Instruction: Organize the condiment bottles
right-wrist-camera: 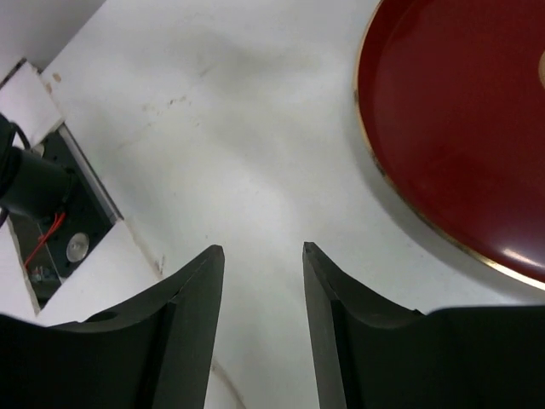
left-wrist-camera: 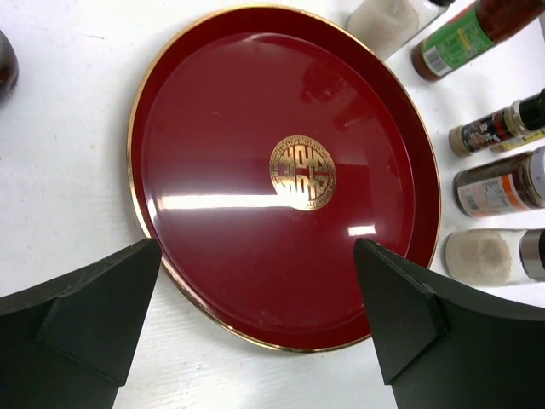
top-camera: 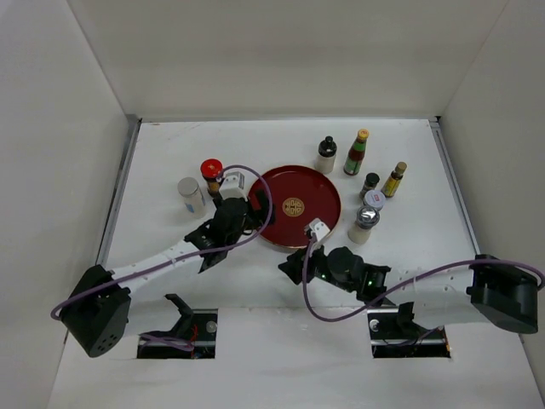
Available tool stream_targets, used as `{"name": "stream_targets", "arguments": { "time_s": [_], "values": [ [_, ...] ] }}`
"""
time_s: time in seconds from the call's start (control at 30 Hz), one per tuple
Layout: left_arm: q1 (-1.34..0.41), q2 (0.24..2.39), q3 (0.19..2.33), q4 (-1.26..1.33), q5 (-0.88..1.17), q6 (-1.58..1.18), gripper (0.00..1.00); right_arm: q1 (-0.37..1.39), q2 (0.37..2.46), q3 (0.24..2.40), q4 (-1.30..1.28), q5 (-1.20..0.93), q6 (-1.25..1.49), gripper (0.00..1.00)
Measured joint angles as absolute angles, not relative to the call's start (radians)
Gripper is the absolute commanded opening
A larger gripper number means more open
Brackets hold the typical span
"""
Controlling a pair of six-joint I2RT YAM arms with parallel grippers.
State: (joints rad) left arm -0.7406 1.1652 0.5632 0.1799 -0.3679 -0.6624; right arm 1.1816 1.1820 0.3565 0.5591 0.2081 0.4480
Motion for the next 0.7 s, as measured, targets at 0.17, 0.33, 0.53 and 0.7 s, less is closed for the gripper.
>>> {"name": "stream_targets", "arguments": {
  "time_s": [0.17,0.33,0.53,0.7],
  "values": [
    [-0.744,1.177,0.607,0.165,-0.383,-0.652,1.00,1.232,1.256,0.384,0.560,0.193,0.437,0.45],
    [-0.768,1.173,0.662,0.160,-0.414,-0.595,1.00,1.306,1.313,0.472,0.555,0.182,0.426,0.16],
    [-0.781,1.096,0.698,0.175,-0.505,-0.491,1.00,1.354,1.338,0.634,0.532,0.168,0.400,0.09],
    [-0.753,1.060,0.781,0.180,-0.562,-0.438,0.47,1.346,1.357,0.646,0.587,0.167,0.397,0.14]
  ]
}}
